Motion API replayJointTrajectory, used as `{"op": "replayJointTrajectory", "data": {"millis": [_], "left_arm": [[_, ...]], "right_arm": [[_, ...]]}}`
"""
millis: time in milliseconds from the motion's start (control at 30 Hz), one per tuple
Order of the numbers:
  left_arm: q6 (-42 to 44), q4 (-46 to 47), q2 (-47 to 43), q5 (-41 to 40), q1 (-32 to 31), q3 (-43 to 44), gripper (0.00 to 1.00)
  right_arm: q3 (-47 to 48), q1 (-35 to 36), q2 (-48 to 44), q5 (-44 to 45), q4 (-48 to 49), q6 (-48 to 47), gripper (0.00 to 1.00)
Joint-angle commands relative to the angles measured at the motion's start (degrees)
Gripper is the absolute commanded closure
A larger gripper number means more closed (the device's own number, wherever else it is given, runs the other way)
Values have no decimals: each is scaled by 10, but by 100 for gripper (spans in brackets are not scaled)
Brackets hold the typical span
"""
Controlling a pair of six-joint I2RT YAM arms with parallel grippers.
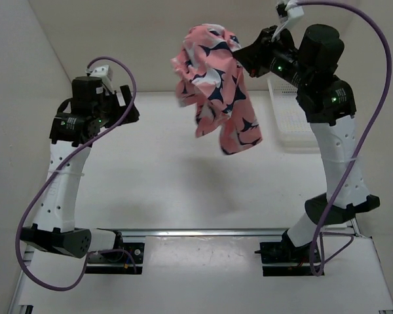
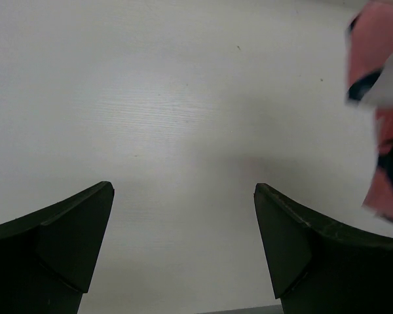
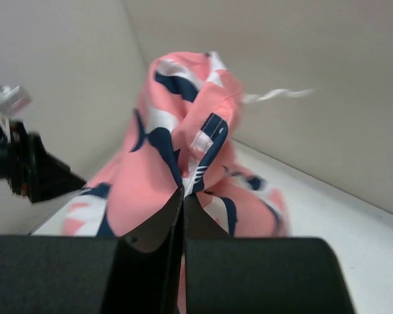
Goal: Fold and stack the shorts
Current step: Move the shorts to the center of the board, then flatten the shorts out
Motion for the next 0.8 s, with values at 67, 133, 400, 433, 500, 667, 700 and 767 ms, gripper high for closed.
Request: {"op": "replayJointTrajectory", "data": {"millis": [67,133,400,433,500,667,700,767], "left_arm": [[1,-83,-12,2,23,77,0],[1,-100,0,2,29,98,0],[-9,-63,-11,38,-5,-25,0],[-9,-63,-11,57,-11,-45,0],[-36,-58,-18,57,-27,-111,0],[-111,-1,-92,86,-41,-283,7],[-126,7,-120,91,-41,-333,7],[-162,24,-140,98,-41,-373,5]], "right_arm": [[-185,12,-47,25,76,-48,97],[-281,-14,-47,51,83,-31,19],[-418,-73,0,76,15,53,21],[-434,-57,-13,87,21,53,27],[-456,-34,-34,106,26,47,47],[-536,94,-79,133,21,5,64],[-547,141,-85,147,26,5,59],[-572,188,-85,166,26,5,46]]}}
